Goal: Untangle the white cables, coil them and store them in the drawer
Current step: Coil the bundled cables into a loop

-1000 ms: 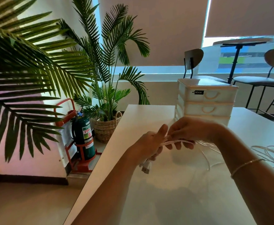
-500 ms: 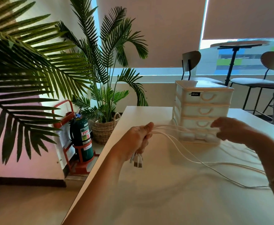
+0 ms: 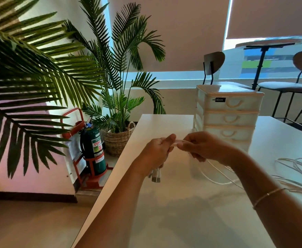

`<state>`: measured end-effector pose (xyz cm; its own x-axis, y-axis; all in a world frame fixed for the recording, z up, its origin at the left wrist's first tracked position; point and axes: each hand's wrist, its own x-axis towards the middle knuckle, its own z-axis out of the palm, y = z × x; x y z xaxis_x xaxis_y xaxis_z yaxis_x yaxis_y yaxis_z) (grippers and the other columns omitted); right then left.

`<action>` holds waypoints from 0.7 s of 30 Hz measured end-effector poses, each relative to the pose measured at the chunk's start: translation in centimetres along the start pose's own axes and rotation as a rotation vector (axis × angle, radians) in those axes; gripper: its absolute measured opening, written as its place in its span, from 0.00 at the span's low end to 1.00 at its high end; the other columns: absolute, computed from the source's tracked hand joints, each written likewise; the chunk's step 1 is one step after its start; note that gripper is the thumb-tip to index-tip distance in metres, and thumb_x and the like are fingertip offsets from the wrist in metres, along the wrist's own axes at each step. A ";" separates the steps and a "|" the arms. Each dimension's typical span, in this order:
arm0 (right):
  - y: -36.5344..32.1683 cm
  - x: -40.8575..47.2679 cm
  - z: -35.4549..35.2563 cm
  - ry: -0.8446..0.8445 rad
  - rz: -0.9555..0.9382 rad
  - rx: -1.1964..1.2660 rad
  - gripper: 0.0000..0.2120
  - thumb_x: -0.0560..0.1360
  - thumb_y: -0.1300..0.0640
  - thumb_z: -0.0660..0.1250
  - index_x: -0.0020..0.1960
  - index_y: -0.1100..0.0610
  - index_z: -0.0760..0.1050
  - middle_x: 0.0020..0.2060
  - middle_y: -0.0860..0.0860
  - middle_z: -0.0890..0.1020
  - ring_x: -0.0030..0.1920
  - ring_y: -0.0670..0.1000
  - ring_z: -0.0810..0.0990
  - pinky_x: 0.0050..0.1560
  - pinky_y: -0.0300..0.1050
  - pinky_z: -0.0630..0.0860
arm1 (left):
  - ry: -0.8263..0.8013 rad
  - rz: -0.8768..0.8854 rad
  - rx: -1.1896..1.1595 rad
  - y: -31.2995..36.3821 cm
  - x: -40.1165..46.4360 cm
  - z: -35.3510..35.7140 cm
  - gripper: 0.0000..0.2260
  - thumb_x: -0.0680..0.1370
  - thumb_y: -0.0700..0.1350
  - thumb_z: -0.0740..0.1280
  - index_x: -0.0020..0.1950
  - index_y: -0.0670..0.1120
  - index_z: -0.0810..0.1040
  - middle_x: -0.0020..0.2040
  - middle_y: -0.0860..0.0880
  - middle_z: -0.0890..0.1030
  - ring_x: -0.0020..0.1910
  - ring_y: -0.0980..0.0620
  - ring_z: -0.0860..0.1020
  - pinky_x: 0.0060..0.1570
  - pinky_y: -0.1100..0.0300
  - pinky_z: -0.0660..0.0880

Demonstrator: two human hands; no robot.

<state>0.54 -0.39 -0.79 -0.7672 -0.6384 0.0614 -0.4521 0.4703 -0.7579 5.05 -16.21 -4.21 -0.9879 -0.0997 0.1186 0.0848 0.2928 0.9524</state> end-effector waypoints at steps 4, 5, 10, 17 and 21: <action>1.2 -0.4 -1.4 -0.085 -0.072 0.094 0.05 0.74 0.61 0.66 0.40 0.56 0.78 0.33 0.50 0.81 0.34 0.46 0.76 0.39 0.40 0.71 | -0.080 0.007 0.019 0.1 -0.1 0.1 0.17 0.79 0.57 0.57 0.37 0.46 0.70 0.20 0.55 0.62 0.18 0.58 0.57 0.20 0.67 0.58; 1.3 -0.5 -1.6 -0.108 -0.068 0.118 0.06 0.74 0.64 0.64 0.41 0.57 0.79 0.34 0.51 0.82 0.35 0.46 0.79 0.41 0.41 0.73 | -0.110 0.002 0.021 0.1 -0.2 0.2 0.18 0.78 0.58 0.57 0.36 0.47 0.69 0.20 0.55 0.62 0.18 0.58 0.57 0.20 0.67 0.58; 0.8 -0.8 -2.0 -0.167 -0.009 0.039 0.06 0.74 0.67 0.65 0.45 0.58 0.77 0.35 0.52 0.81 0.34 0.45 0.80 0.39 0.40 0.76 | -0.125 -0.003 0.170 0.0 -0.3 0.1 0.21 0.77 0.61 0.55 0.32 0.48 0.67 0.21 0.54 0.63 0.19 0.58 0.58 0.23 0.64 0.58; -0.4 -0.7 -0.8 -0.022 0.006 -0.145 0.08 0.68 0.58 0.74 0.45 0.53 0.79 0.39 0.49 0.80 0.41 0.47 0.76 0.44 0.40 0.72 | -0.092 0.025 0.262 -0.2 -0.1 0.2 0.20 0.79 0.58 0.56 0.39 0.44 0.71 0.24 0.53 0.64 0.16 0.59 0.60 0.24 0.62 0.58; -0.4 0.1 0.0 0.103 -0.033 -0.285 0.07 0.71 0.63 0.69 0.48 0.59 0.80 0.35 0.48 0.78 0.39 0.49 0.77 0.42 0.43 0.76 | -0.076 0.028 0.240 -0.3 0.1 0.4 0.19 0.79 0.58 0.57 0.34 0.47 0.70 0.19 0.55 0.64 0.16 0.59 0.60 0.24 0.63 0.58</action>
<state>0.67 -0.60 -0.43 -0.7855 -0.5979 0.1598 -0.5760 0.6117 -0.5423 4.93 -15.92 -4.57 -0.9933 -0.0199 0.1138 0.0875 0.5130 0.8539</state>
